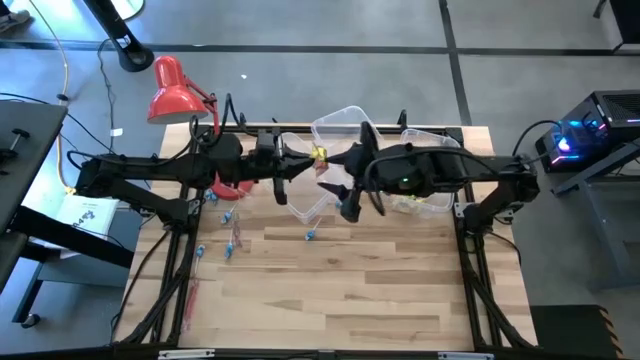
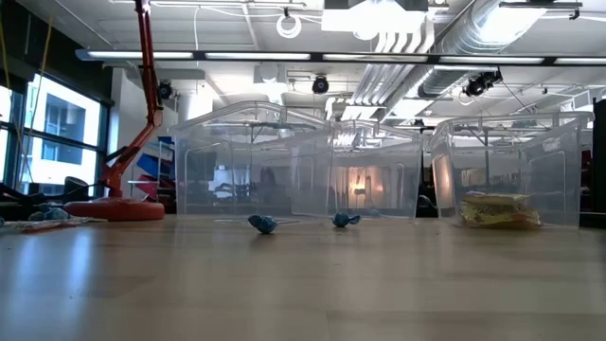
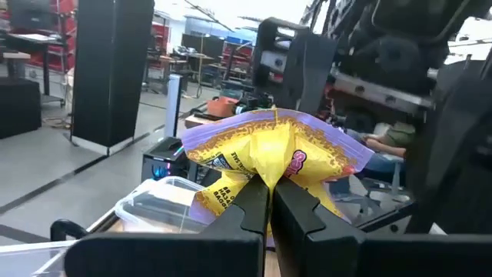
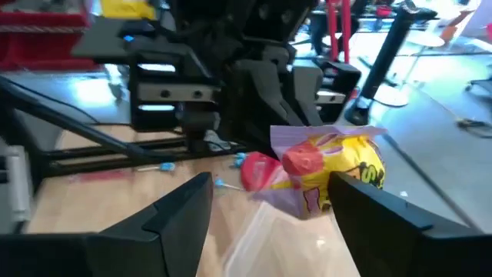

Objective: Sort candy
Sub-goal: Put the yellow candy into the right transparent bin

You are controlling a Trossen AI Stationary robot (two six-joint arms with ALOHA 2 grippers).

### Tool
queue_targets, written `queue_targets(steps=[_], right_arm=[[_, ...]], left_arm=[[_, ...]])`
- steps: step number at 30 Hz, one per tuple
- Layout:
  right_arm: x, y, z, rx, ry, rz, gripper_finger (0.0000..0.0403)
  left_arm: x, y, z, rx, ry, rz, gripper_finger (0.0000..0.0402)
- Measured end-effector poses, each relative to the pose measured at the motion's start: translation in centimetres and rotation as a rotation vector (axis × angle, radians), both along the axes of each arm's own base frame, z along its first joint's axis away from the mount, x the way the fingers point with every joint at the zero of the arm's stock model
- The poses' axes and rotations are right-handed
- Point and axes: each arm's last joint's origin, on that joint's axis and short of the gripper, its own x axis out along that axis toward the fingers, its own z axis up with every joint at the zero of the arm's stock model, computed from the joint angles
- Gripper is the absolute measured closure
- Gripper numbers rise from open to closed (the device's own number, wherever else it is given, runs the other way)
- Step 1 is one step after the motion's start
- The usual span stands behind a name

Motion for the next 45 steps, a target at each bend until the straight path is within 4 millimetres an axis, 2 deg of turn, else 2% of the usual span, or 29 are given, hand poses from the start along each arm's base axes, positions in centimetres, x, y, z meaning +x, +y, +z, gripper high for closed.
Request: queue_targets(steps=[5,7,16,25,29,33,40,43,45], right_arm=[[0.4,-0.6,-0.3,-0.052,0.004,-0.109,0.0148],[0.4,-0.8,-0.1,-0.057,-0.013,-0.133,0.0161],[0.8,-1.0,-0.1,-0.014,-0.040,-0.123,0.0328],[1.1,-1.9,-0.2,0.020,-0.056,-0.149,0.0392],[1.0,-1.9,-0.1,0.007,-0.055,-0.170,0.0399],[0.4,-2.1,0.1,-0.024,-0.019,-0.199,0.0401],[-2.6,-3.1,1.6,-0.075,0.086,-0.336,0.0403],[-4.1,-4.0,0.2,-0.086,0.267,-0.425,0.0403],[-5.4,-5.1,-1.7,-0.084,0.445,-0.521,0.0403]], left_arm=[[0.0,0.0,0.0,0.000,-0.003,-0.001,0.0401],[0.0,0.0,0.0,0.000,-0.004,-0.004,0.0401],[0.0,0.1,0.1,0.006,-0.012,0.004,0.0401],[0.0,0.2,0.2,0.024,-0.022,0.016,0.0400],[-0.1,0.1,0.2,0.044,-0.013,0.003,0.0384],[-0.5,0.0,0.2,0.045,0.022,-0.012,0.0346],[-2.1,0.3,-0.4,0.030,0.170,-0.007,0.0259],[-3.0,0.2,-1.0,-0.026,0.259,-0.013,0.0237],[-3.4,0.0,-1.5,-0.049,0.311,-0.067,0.0232]])
